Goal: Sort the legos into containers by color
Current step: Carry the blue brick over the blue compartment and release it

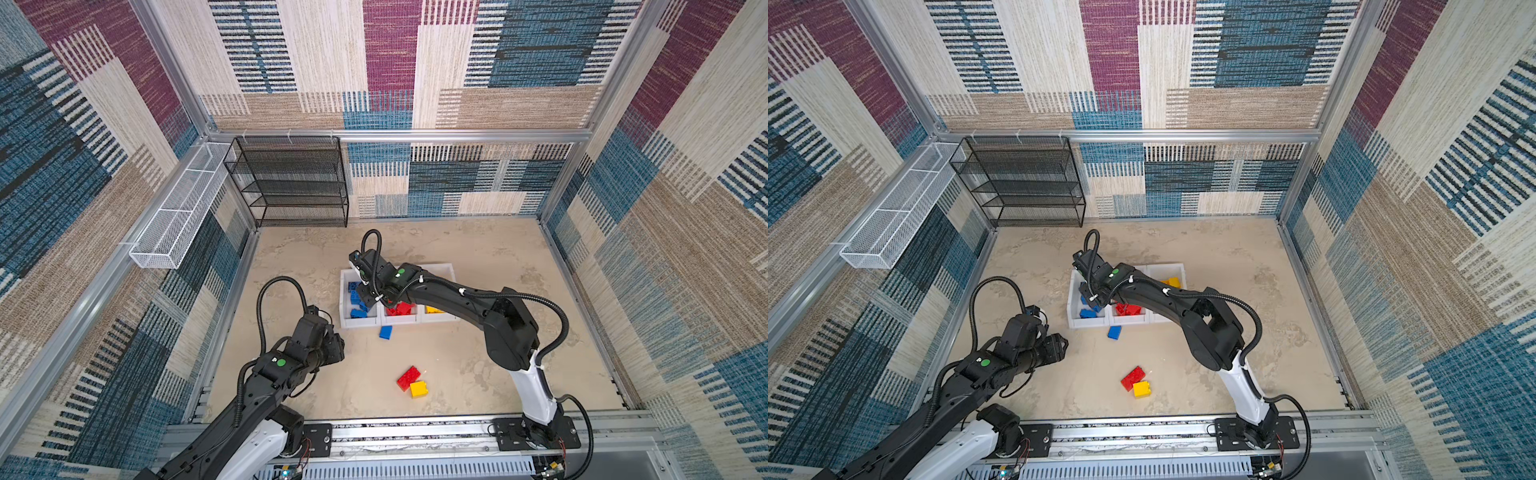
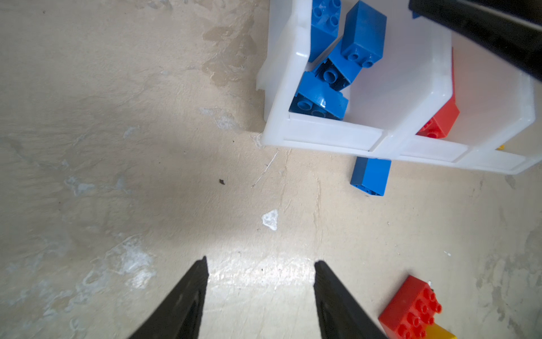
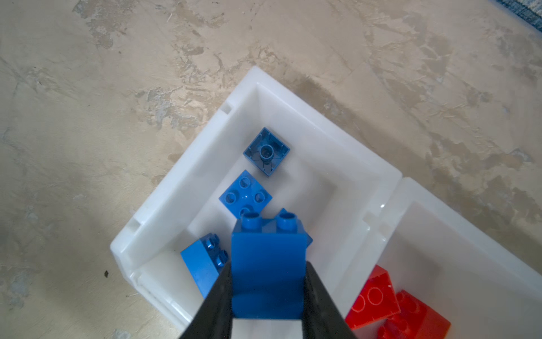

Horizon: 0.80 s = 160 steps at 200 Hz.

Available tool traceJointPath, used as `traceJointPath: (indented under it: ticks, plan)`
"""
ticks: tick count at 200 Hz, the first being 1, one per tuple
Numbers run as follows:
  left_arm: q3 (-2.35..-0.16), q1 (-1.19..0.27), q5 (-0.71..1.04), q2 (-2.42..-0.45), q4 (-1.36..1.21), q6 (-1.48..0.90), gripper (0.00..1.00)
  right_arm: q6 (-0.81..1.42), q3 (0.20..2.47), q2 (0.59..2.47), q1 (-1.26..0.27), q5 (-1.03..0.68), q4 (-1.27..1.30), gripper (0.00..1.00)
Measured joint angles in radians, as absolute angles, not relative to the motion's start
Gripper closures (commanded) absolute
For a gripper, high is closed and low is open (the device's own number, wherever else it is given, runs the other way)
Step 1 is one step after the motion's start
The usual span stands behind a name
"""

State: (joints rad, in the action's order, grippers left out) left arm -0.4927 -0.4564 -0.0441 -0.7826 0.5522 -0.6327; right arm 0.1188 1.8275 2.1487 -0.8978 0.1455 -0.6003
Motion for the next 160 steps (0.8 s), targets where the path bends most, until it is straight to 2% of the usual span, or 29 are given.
traceJointPath:
  ticks: [16, 33, 82, 160]
  plan:
    - [-0.491, -0.456, -0.037, -0.78, 0.552, -0.634, 0.39, 0.127, 1.842, 2.16, -0.888, 0.142, -0.607, 0.39]
    - [-0.488, -0.456, -0.025, -0.778, 0.553, -0.637, 0.39, 0.131, 1.847, 2.161, -0.878, 0.142, -0.609, 0.31]
    - [-0.48, -0.456, -0.019, -0.779, 0.554, -0.648, 0.39, 0.145, 1.819, 2.133, -0.875, 0.141, -0.611, 0.28]
    - [-0.48, -0.482, 0.039, -0.834, 0.516, -0.648, 0.39, 0.191, 1.632, 1.945, -0.85, 0.118, -0.569, 0.27]
